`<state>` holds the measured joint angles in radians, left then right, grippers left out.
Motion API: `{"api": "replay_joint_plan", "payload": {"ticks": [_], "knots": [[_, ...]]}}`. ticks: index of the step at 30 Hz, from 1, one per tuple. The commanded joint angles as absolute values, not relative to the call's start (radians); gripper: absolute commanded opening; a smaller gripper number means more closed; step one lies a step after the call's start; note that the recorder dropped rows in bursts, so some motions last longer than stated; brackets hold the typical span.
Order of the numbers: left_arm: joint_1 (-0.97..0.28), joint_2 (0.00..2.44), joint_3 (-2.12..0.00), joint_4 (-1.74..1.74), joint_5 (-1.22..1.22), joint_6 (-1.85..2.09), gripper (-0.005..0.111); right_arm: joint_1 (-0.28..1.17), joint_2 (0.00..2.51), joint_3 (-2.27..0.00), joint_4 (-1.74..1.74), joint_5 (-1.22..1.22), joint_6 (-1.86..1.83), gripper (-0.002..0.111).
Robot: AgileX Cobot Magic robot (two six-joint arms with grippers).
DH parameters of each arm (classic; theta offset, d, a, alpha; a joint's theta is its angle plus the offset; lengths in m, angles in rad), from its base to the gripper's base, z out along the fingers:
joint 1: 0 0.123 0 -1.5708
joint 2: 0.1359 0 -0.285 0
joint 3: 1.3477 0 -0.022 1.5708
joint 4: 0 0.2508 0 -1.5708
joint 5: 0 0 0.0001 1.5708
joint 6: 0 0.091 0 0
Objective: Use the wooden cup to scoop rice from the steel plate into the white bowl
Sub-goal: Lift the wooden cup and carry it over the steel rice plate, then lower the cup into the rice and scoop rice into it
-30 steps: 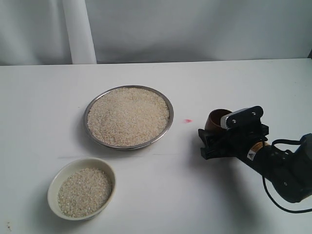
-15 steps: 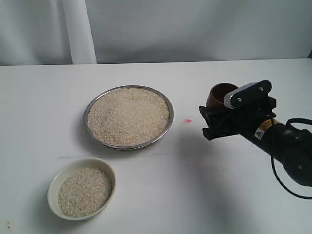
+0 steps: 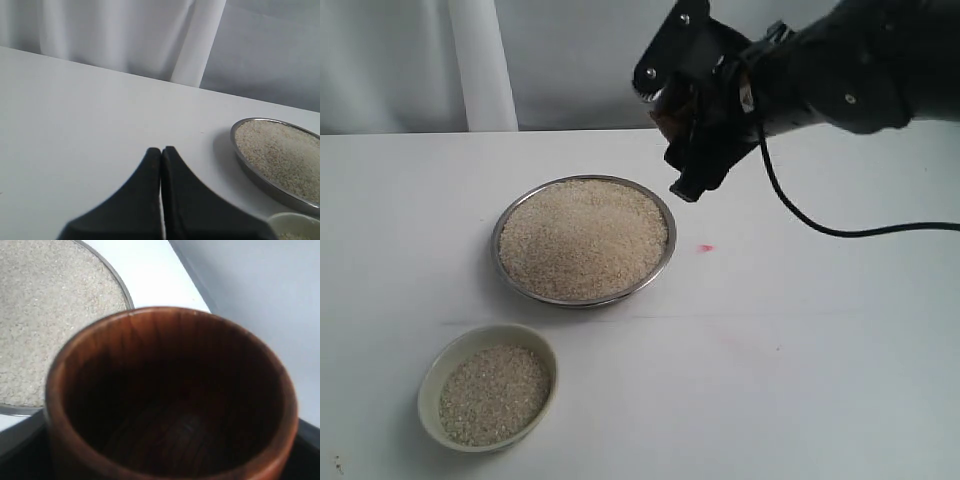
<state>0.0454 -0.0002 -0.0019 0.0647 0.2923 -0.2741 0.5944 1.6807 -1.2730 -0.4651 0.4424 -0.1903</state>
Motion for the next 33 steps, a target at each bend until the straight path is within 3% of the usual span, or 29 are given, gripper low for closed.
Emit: {"api": "replay_joint_plan", "payload": {"ticks": [1,7,15,33], "knots": [[0.042,0.000,0.000,0.059,0.286,-0.275,0.000,0.651,1.712,-1.412,-0.508,0.590,-0.289,0.002],[0.042,0.000,0.000,0.059,0.286,-0.275,0.000,0.755,1.949,-1.681,-0.757,0.918,-0.332,0.000],[0.042,0.000,0.000,0.059,0.286,-0.275,0.000,0.839,2.173,-1.904,-0.919,1.070,-0.484,0.000],[0.042,0.000,0.000,0.061,0.286,-0.275,0.000,0.874,2.333,-1.937,-1.107,1.061,-0.579,0.000]]}}
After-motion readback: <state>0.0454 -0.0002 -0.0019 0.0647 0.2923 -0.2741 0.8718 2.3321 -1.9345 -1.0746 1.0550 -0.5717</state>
